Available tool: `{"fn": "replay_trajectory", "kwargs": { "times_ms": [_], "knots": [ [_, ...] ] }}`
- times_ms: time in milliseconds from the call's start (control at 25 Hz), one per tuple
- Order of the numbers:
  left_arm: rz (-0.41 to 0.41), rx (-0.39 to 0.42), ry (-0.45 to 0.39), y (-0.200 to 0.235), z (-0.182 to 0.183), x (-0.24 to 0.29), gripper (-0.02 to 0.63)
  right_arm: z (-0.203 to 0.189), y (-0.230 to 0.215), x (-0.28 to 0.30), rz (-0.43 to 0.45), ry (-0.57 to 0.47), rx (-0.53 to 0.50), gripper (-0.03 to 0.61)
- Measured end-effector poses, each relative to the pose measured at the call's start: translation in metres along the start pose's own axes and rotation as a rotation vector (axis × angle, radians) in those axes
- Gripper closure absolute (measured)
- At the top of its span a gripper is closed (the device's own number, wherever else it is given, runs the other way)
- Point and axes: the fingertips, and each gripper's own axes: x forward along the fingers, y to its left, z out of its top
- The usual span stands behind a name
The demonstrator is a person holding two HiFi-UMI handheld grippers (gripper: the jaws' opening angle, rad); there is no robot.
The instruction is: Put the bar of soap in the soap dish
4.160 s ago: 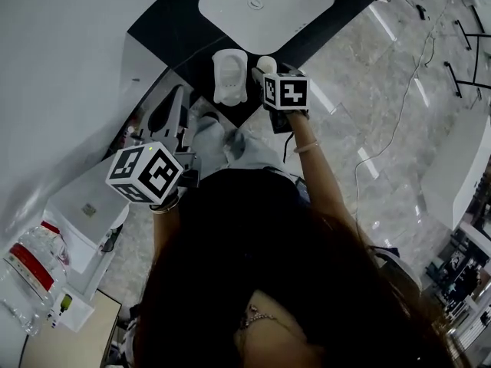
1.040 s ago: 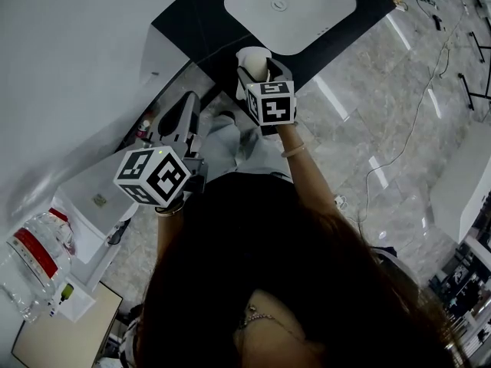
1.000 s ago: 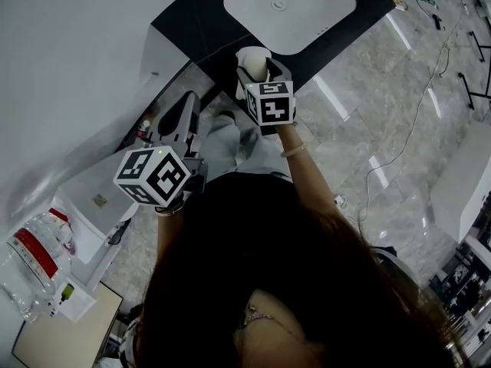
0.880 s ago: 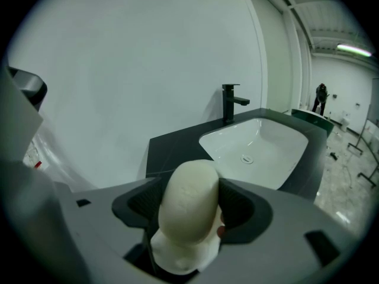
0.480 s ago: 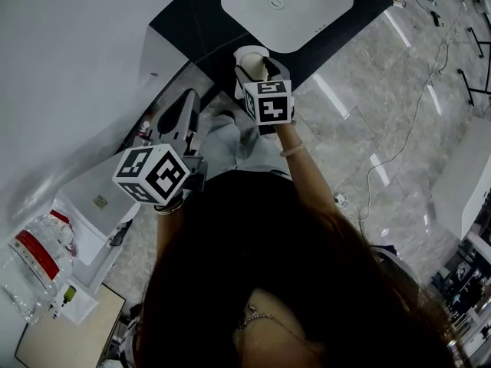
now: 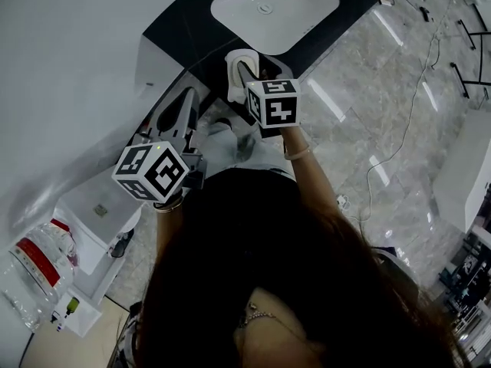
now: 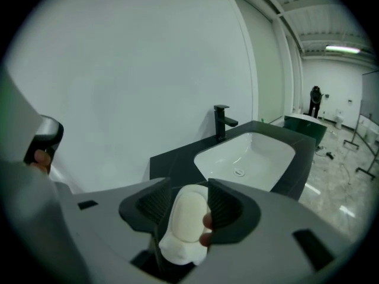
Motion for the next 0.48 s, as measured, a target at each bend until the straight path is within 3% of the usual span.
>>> {"fn": "replay_trajectory", "kwargs": {
  "times_ms": [360, 480],
  "knots": [
    [-0.039, 0.040, 0.009, -0.018, 0.000, 0.014, 0.617, 0.018, -0.020, -0.039, -0.037, -0.044, 0.029, 0.530],
    [-0.044, 0.055, 0.023, -0.023, -0.004, 0.019, 0.617, 0.016, -0.027, -0.051, -0.041, -0.046, 0.046, 0.555]
  ]
}}
